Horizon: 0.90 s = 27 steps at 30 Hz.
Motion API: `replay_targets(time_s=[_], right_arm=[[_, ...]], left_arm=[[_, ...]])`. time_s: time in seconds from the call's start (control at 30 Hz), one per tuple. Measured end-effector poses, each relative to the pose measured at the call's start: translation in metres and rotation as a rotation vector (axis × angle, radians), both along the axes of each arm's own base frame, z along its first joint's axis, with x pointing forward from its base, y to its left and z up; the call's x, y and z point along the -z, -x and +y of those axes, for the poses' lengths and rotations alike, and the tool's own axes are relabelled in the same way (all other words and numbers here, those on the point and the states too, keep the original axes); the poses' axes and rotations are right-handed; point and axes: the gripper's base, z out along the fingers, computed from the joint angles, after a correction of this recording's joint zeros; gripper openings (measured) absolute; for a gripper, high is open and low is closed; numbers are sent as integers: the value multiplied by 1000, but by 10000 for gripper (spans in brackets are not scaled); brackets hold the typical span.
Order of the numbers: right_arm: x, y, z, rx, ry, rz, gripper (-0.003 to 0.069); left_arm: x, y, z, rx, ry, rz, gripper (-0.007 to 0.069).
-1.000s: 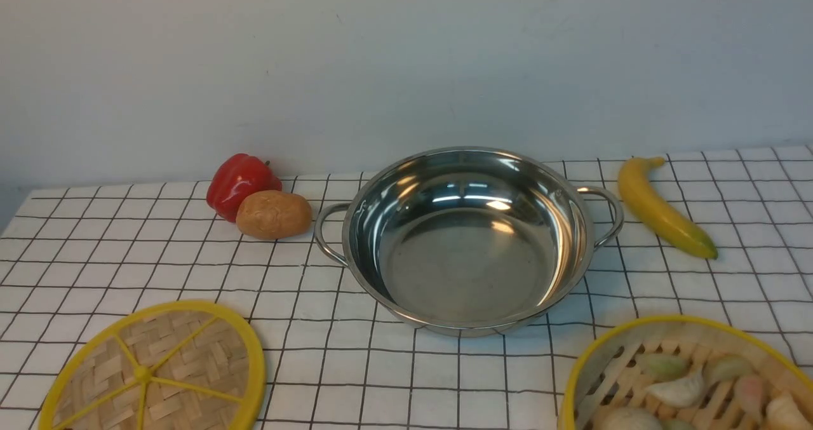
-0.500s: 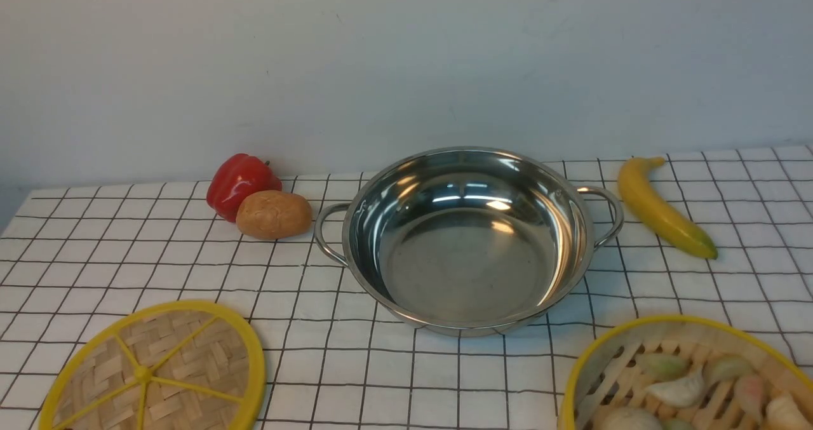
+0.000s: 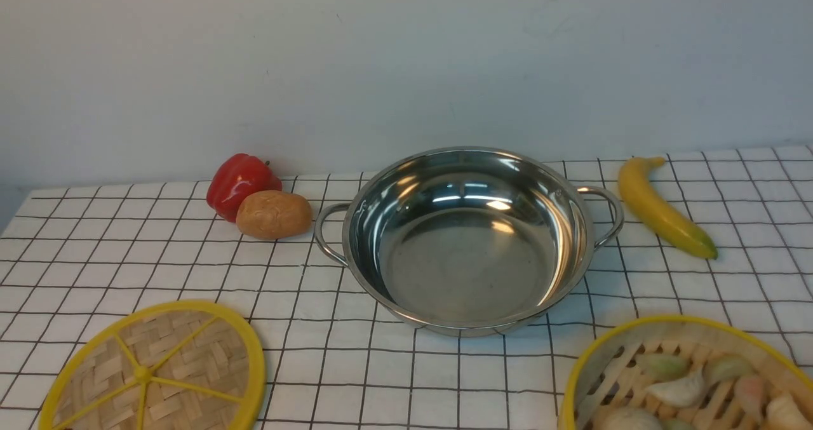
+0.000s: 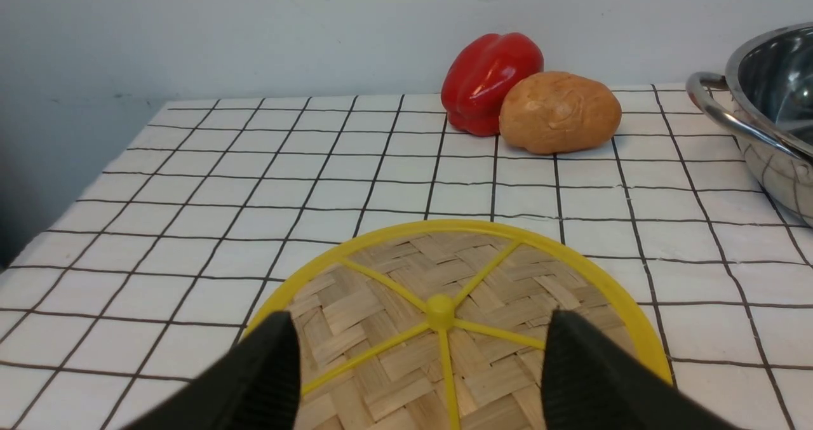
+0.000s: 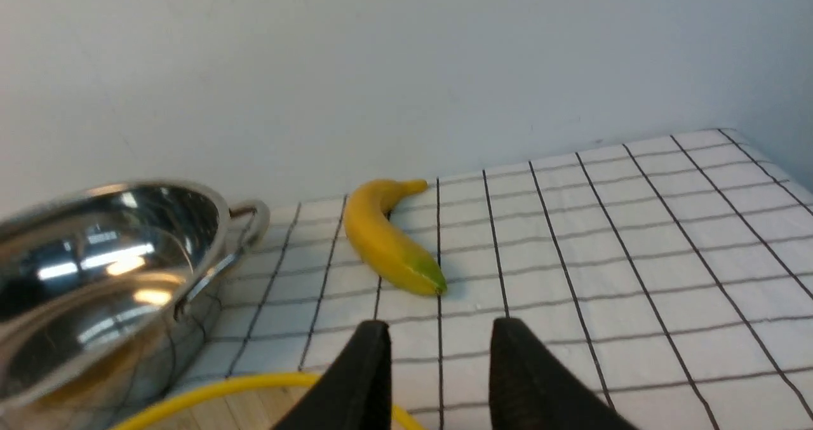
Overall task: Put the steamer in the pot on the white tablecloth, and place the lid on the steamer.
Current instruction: 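Reach for and grasp the rim of the bamboo steamer holding the buns with the right gripper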
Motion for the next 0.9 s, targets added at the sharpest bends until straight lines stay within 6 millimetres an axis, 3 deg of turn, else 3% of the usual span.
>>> replay_targets(time_s=[0.07,0.2,0.23,0.37,0.5,0.73,0.9], right_arm=[[-5,0,0,3,-35,-48,240],[-53,9,2,-8,-80,-111,240],[-53,9,2,-9,-82,-109,240],[-91,14,5,-37,-90,-20,240],[-113,18,8,-65,-75,46,240],[-122,19,12,-107,-145,29,240],[-121,18,13,-158,74,267,240]], left_arm=[[0,0,0,0,0,0,474],[0,0,0,0,0,0,474],[0,0,0,0,0,0,474],[0,0,0,0,0,0,474],[0,0,0,0,0,0,474],[0,0,0,0,0,0,474],[0,0,0,0,0,0,474]])
